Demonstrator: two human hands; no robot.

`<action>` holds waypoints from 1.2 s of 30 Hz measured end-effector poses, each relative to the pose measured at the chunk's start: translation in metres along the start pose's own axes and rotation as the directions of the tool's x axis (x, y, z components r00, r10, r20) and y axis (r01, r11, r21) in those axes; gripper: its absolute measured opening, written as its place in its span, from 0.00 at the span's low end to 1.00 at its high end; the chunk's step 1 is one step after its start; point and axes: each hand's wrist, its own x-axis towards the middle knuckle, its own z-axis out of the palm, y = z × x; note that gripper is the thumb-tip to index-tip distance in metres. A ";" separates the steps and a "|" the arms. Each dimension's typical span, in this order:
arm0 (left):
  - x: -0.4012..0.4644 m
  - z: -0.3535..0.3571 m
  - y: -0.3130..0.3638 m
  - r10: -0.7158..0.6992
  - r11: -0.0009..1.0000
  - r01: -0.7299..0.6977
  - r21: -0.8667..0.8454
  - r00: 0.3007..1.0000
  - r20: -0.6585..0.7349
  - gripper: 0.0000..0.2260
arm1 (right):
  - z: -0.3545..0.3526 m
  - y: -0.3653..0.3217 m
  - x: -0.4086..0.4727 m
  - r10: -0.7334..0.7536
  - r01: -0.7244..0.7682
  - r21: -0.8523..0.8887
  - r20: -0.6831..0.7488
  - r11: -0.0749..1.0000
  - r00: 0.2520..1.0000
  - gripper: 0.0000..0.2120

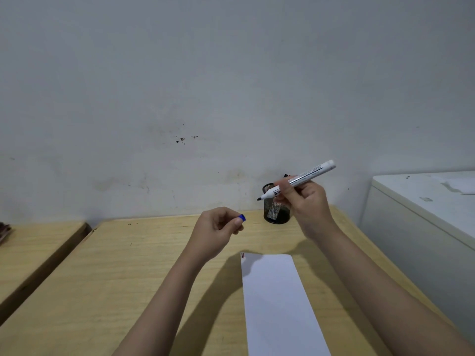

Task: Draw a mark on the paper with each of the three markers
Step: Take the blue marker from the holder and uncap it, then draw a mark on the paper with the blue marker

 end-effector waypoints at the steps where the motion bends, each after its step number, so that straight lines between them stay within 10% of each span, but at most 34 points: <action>1: 0.001 -0.003 -0.005 -0.029 1.000 0.029 0.010 1.000 -0.004 0.06 | -0.004 -0.001 0.002 0.002 -0.002 -0.001 -0.011 1.000 1.000 0.08; 16: 0.046 0.015 -0.076 -0.418 0.791 0.325 0.518 0.906 0.070 0.06 | -0.023 0.032 -0.025 0.132 -0.135 -0.099 -0.033 0.986 0.991 0.06; 23: 0.038 0.016 -0.094 -0.464 0.813 0.408 0.415 0.885 0.039 0.21 | -0.021 0.049 -0.033 0.189 -0.189 -0.095 -0.014 0.977 0.982 0.04; 32: -0.010 0.012 -0.084 -0.311 0.932 0.300 0.202 0.950 0.024 0.13 | -0.007 0.061 -0.034 0.219 -0.224 -0.068 -0.071 0.972 0.973 0.03; 36: -0.022 0.016 -0.091 -0.288 0.799 0.179 0.574 0.952 0.105 0.22 | 0.009 0.077 -0.033 0.322 -0.330 -0.098 -0.089 0.939 0.942 0.07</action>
